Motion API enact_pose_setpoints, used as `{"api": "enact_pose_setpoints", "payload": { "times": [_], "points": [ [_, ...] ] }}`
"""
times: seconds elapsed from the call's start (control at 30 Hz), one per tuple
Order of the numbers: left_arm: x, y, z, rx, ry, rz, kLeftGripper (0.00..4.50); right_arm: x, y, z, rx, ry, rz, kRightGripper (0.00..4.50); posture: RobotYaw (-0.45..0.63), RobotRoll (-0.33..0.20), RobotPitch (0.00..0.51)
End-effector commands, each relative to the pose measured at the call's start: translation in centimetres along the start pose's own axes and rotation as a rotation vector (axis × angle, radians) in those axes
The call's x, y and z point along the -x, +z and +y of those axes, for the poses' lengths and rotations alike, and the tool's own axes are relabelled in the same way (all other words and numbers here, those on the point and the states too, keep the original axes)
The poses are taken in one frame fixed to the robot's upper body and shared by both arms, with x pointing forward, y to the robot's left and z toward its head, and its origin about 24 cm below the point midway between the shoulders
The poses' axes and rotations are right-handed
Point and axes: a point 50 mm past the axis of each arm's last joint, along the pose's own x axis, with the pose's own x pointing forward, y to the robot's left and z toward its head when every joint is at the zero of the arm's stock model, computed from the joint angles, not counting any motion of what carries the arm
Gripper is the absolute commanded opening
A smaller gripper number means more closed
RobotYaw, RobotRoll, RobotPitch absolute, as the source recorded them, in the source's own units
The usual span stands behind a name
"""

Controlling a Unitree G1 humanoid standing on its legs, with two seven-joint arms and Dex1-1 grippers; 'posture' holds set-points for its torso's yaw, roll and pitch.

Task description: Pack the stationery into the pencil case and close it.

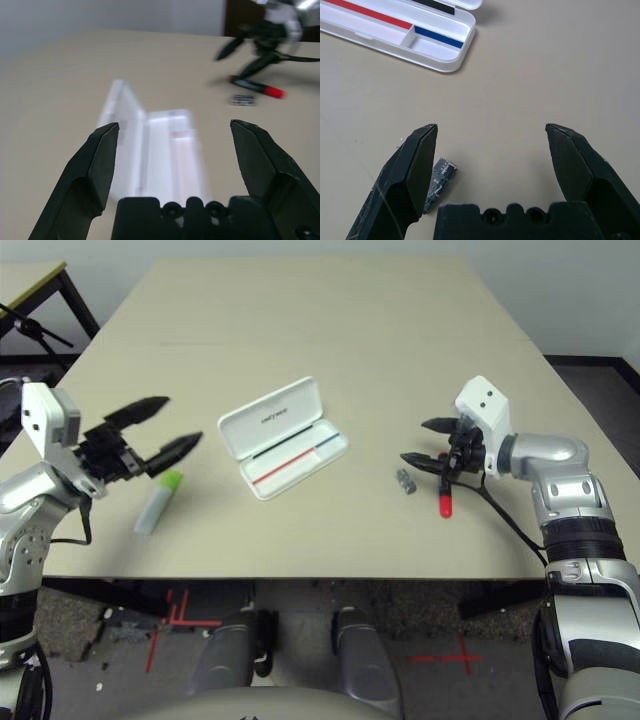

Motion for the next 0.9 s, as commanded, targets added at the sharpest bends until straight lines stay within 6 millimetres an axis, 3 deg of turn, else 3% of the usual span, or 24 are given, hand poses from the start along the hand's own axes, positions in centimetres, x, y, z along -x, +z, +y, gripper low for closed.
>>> {"api": "enact_pose_setpoints", "payload": {
  "times": [0.03, 0.43, 0.9],
  "points": [
    [-1.6, -1.5, -2.1, 0.06, -0.133, 0.065, 4.48, -0.3, -0.1, 0.0, 0.017, 0.004, 0.013, 4.5, 0.03, 0.0, 0.095],
    [-4.3, -6.3, -2.9, -0.03, -0.279, 0.324, 4.48, -0.7, -1.0, 0.3, 0.039, -0.005, 0.021, 4.5, 0.0, 0.0, 0.091],
    [-6.7, -7.6, -1.6, -0.053, -0.342, 0.465, 4.48, -1.1, -1.5, 0.6, 0.049, -0.017, 0.017, 4.5, -0.04, 0.0, 0.086]
  ]
}}
